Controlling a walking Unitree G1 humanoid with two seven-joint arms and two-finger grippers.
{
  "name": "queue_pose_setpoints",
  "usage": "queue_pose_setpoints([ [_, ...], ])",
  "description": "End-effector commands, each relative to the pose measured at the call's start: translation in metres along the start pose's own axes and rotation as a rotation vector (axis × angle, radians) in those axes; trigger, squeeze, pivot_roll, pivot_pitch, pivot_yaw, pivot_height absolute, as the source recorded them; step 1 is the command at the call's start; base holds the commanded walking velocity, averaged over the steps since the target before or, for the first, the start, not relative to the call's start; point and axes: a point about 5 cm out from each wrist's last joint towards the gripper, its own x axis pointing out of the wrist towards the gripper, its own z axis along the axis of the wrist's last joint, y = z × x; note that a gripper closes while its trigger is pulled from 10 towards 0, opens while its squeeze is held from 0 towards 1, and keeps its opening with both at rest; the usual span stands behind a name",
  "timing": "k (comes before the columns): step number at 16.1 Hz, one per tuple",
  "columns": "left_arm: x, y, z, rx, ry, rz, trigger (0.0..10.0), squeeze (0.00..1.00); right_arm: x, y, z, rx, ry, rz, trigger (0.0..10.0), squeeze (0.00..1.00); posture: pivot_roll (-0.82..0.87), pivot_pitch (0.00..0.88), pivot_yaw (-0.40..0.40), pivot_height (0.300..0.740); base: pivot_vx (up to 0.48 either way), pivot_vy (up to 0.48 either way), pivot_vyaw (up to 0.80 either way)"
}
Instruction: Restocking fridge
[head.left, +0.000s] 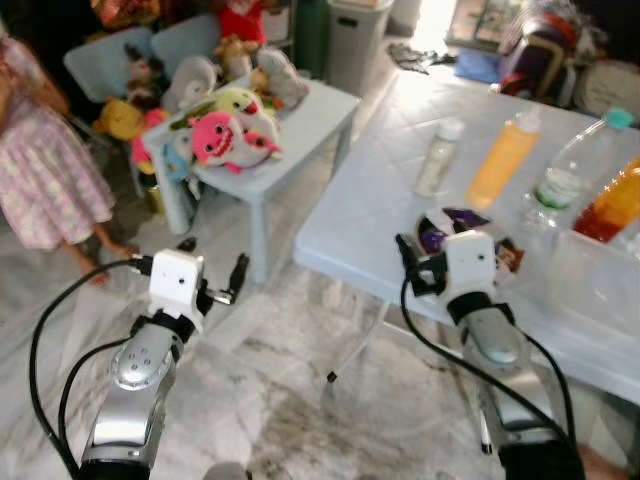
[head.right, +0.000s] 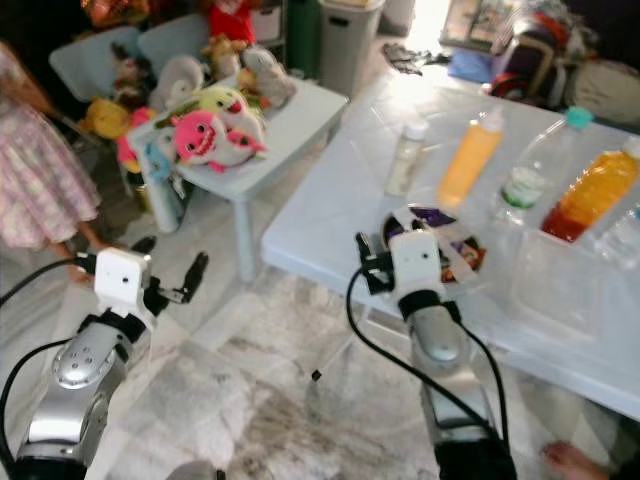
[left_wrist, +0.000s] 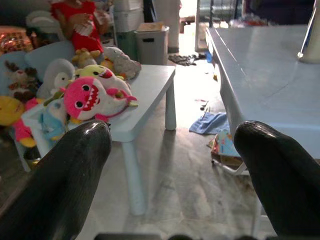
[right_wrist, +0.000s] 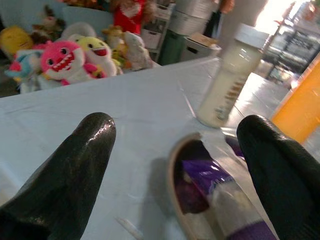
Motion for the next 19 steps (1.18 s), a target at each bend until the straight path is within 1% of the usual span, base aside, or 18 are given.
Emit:
queue_pose_setpoints([
  [1, -0.002, 0.0, 0.004, -0.003, -0.012, -0.006, 10.0, 0.0, 0.0, 0.003, 0.003, 0.0, -0.017, 0.008, 10.0, 0.0, 0.01, 0.019, -0.058, 0.74, 0.349, 0.0, 0.8],
  [3, -0.001, 0.001, 0.003, -0.002, -0.009, -0.001, 10.0, 0.0, -0.003, 0.006, 0.002, 0.076, -0.018, 0.006, 10.0, 0.0, 0.01, 0.021, -0.057, 0.74, 0.338, 0.0, 0.0],
  [5, -0.001, -0.001, 0.003, -0.005, -0.009, -0.009, 10.0, 0.0, -0.002, 0.007, 0.005, 0.104, -0.034, 0.011, 10.0, 0.0, 0.0, 0.026, -0.054, 0.74, 0.326, 0.0, 0.0],
  [7, 0.0, 0.0, 0.004, -0.007, -0.009, -0.009, 10.0, 0.0, 0.0, 0.004, 0.003, 0.141, -0.006, -0.033, 10.0, 0.0, 0.0, 0.028, -0.058, 0.74, 0.257, 0.0, 0.0],
  [12, -0.002, -0.002, 0.004, -0.021, -0.012, -0.017, 10.0, 0.0, 0.001, 0.004, 0.002, 0.15, -0.001, -0.042, 10.0, 0.0, 0.01, 0.034, -0.059, 0.74, 0.283, 0.0, -0.8],
  [14, -0.002, 0.0, 0.001, 0.0, 0.009, -0.004, 10.0, 0.0, 0.002, 0.008, 0.003, 0.151, -0.005, -0.027, 10.0, 0.0, 0.01, 0.037, -0.056, 0.74, 0.0, 0.0, -0.8],
  [17, -0.004, 0.005, 0.0, 0.018, 0.016, 0.006, 10.0, 0.0, 0.003, 0.012, 0.003, 0.147, -0.006, 0.002, 10.0, 0.0, 0.0, 0.036, -0.055, 0.74, 0.0, 0.0, 0.0],
  [19, -0.011, 0.011, -0.004, 0.016, 0.036, 0.009, 10.0, 0.0, 0.003, 0.015, 0.001, 0.143, 0.006, 0.016, 10.0, 0.0, 0.01, 0.038, -0.058, 0.74, 0.0, 0.0, 0.0],
])
